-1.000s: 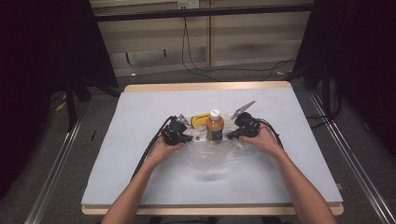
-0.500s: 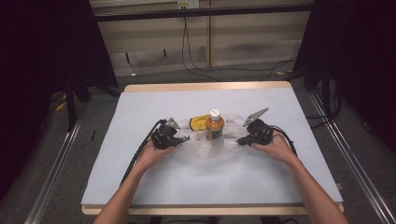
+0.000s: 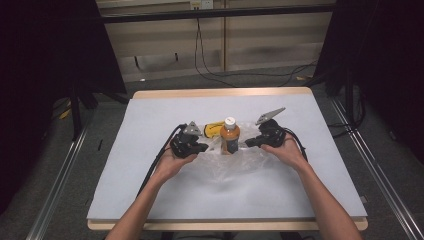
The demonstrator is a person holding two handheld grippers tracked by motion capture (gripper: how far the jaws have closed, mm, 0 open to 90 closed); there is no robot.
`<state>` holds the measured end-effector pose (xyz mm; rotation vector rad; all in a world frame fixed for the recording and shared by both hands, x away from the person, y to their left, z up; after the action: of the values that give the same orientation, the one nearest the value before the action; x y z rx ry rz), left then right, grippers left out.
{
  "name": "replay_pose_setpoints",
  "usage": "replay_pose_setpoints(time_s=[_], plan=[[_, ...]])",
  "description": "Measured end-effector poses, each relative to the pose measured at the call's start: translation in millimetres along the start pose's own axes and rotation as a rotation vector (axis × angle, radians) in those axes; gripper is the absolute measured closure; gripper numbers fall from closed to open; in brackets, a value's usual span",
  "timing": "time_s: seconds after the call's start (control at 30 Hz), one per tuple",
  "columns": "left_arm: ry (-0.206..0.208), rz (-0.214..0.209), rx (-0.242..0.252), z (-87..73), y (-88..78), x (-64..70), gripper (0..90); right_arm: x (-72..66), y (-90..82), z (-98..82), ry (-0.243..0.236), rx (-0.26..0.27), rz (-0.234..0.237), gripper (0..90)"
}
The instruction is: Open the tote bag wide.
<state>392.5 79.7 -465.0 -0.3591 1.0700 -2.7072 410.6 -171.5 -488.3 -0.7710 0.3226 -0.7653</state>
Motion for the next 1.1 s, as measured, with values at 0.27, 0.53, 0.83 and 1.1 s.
replay_pose_setpoints(time_s=[0.27,0.53,0.83,1.1], plan=[[0.094,-0.132,-0.087,-4.5,36.4,37.6,90.0,7.8,29.3,2.4,0.031,-0.058,-0.006,90.0],[0.075,-0.137,-0.137,-18.1,42.0,34.8,90.0,27.2,39.1,5.8,0.145,-0.019,-0.103,90.0],[-0.012,-0.103,0.004,-17.9,20.3,16.8,90.0,19.6,26.5,9.7,0.158,0.046,-0.094,90.0],[-0.083,-0.003,0.040,-18.5,18.5,-13.7,90.0,6.1,9.1,14.3,0.115,0.090,-0.088,90.0]])
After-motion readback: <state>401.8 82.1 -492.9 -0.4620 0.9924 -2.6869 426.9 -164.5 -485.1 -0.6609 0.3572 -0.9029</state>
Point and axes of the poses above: each handheld gripper's, and its own axes: y roughly forward along the jaws, z roughly out of its top, x roughly to its right, the point moved 4 cm from there along y, roughly forward along the jaws, and after that the axes turned 13 degrees about -z, right-handed, at the moved point
